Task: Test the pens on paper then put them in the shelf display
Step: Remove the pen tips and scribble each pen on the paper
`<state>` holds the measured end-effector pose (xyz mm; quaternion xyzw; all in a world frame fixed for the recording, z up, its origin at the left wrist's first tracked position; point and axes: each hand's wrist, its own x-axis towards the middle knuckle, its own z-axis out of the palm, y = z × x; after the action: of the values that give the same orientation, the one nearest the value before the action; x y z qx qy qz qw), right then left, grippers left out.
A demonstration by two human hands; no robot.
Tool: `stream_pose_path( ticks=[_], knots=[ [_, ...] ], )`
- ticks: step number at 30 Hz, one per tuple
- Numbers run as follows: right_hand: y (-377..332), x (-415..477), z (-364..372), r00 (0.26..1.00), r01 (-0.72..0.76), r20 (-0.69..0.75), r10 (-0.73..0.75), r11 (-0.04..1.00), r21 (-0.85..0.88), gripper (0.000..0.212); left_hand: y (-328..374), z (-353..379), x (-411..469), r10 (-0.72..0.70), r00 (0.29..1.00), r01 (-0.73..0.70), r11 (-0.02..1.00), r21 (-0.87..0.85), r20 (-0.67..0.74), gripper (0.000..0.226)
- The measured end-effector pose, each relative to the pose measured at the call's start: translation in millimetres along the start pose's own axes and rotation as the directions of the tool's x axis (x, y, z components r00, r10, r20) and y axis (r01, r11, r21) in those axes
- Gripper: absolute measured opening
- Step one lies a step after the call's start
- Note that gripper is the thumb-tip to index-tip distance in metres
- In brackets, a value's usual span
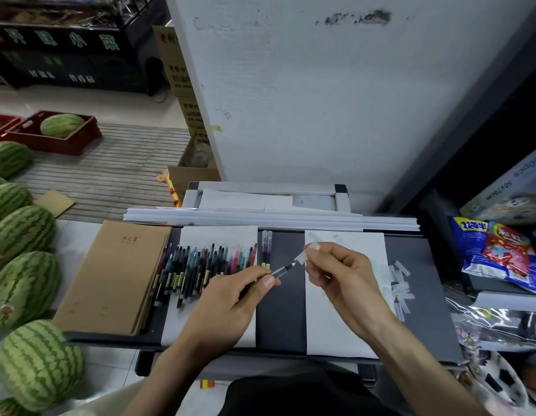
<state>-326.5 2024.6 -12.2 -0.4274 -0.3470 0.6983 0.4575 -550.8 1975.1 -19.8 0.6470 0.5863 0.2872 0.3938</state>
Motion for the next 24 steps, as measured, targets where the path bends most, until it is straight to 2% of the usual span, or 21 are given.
stream_pose_path(
  ticks=[4,7,15,18,20,24],
  knots=[
    [3.9,-4.6,1.9,0.998,0.056,0.022,-0.053,0.986,-0.158,0.009,-0.4,0.1,-0.2,0.006,1.000,-0.007,1.000,0.003,0.004,0.036],
    [7.7,-6.9,4.1,0.996,0.085,0.054,-0.073,0.964,-0.251,0.006,0.5,0.6,-0.9,0.024,1.000,-0.024,1.000,0.010,-0.005,0.036],
    [20.4,3.0,-1.9,0.999,0.025,0.035,-0.019,0.977,-0.211,0.024,-1.7,21.1,9.7,0.043,0.997,-0.045,0.999,-0.024,-0.061,0.028],
    [26.5,4.2,-4.8,0.999,0.009,0.051,0.006,0.960,-0.278,0.023,-5.8,33.2,14.4,0.005,0.998,-0.010,0.997,-0.074,-0.069,0.028],
    [35.9,5.5,-4.1,0.997,-0.023,0.057,0.046,0.935,-0.353,0.027,-8.0,42.4,23.3,-0.036,0.998,0.035,0.999,-0.040,-0.049,0.036],
    [51.5,18.1,-6.5,0.993,-0.112,-0.071,0.092,0.924,-0.365,0.026,-12.8,53.7,41.5,-0.150,0.988,0.151,0.989,-0.005,0.021,0.042]
  ],
)
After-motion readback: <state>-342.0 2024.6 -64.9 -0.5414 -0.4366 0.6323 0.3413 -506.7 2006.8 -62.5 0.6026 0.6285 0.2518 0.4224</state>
